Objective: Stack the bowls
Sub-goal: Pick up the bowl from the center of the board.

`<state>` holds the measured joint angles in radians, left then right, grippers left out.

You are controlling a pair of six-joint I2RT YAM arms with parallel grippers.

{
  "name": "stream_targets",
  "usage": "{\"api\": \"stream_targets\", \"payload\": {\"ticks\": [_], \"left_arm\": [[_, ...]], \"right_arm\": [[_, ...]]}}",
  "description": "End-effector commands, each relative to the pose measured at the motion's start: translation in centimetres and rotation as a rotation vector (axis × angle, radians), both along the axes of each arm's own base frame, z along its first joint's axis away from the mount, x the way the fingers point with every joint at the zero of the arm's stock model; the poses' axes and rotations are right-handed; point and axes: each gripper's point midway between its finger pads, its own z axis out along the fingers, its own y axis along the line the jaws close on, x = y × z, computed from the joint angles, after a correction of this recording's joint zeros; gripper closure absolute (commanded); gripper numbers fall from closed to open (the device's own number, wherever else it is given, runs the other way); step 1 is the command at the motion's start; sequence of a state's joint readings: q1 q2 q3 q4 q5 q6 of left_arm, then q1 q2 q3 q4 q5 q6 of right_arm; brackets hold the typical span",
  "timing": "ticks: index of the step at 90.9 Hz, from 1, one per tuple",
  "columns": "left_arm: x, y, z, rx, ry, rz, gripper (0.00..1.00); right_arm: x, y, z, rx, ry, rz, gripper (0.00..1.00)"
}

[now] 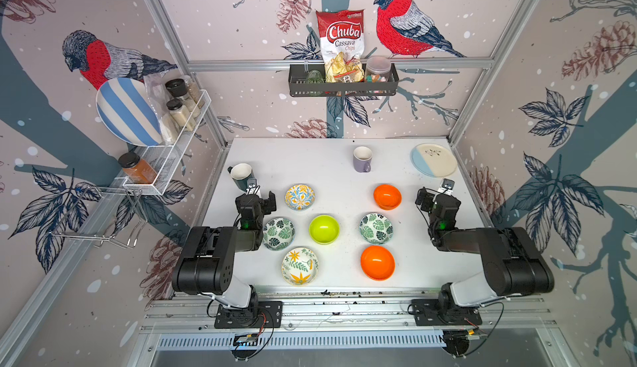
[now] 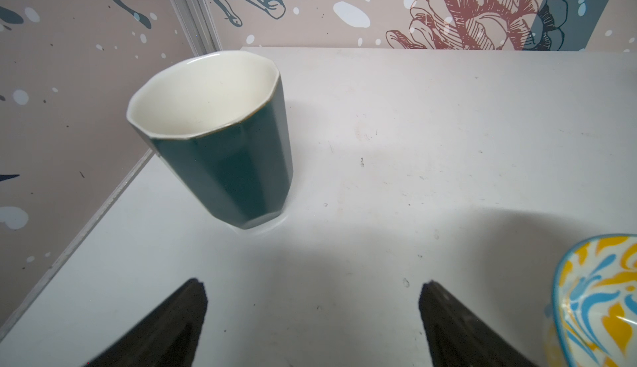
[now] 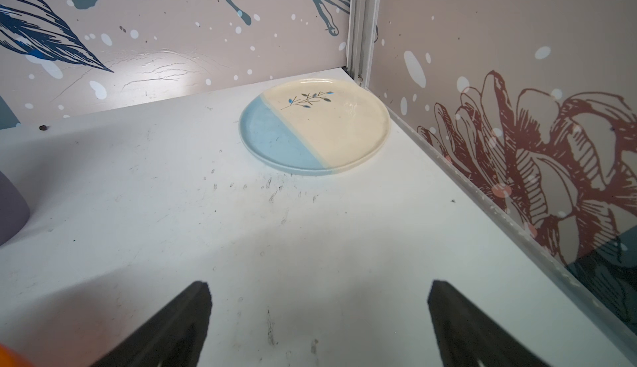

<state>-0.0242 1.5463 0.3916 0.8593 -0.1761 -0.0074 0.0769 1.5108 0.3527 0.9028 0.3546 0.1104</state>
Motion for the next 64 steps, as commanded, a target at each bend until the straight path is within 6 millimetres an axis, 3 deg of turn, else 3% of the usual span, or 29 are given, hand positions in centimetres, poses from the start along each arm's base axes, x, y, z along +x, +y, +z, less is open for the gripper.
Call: {"api": "stream_targets", "payload": {"ticks": [1, 10, 16, 25, 35, 42, 49, 57, 64], "left_arm": [[0.3, -0.1, 0.6, 0.0, -0.024, -0.009, 0.02], [0.1, 0.0, 0.6, -0.001, -0.025, -0.002, 0.02], [-0.4, 0.5, 2.2, 0.004, -0.079, 0.032, 0.02], [-1.8, 0.9, 5.2, 0.007, -0.104, 0.064, 0.02], [-3.6, 1.9, 7.8, -0.144, -0.139, 0.2, 0.02], [-5.5, 2.9, 8.8, -0.294, -0.173, 0.315, 0.02], [-7.0, 3.0, 8.6, -0.443, -0.19, 0.377, 0.02], [-6.9, 0.4, 9.3, -0.555, -0.198, 0.238, 0.04], [-7.4, -1.5, 8.9, -0.634, -0.095, 0.178, 0.19]], "right_arm": [[0.1, 0.1, 0.2, 0.003, -0.005, 0.005, 0.0], [0.1, 0.1, 0.1, 0.008, -0.002, 0.011, 0.0], [0.0, 0.0, 0.7, -0.012, -0.016, -0.018, 0.0], [-0.1, 0.4, 2.8, -0.095, 0.044, -0.073, 0.0], [0.0, 0.2, 7.3, -0.095, 0.056, -0.158, 0.0], [-0.8, -1.2, 9.1, 0.062, -0.008, -0.267, 0.0], [-2.4, -3.4, 8.3, 0.311, 0.004, -0.374, 0.0], [-2.0, -1.8, 7.6, 0.545, 0.082, -0.201, 0.0], [-2.9, -0.6, 7.9, 0.61, 0.107, -0.13, 0.0]]}}
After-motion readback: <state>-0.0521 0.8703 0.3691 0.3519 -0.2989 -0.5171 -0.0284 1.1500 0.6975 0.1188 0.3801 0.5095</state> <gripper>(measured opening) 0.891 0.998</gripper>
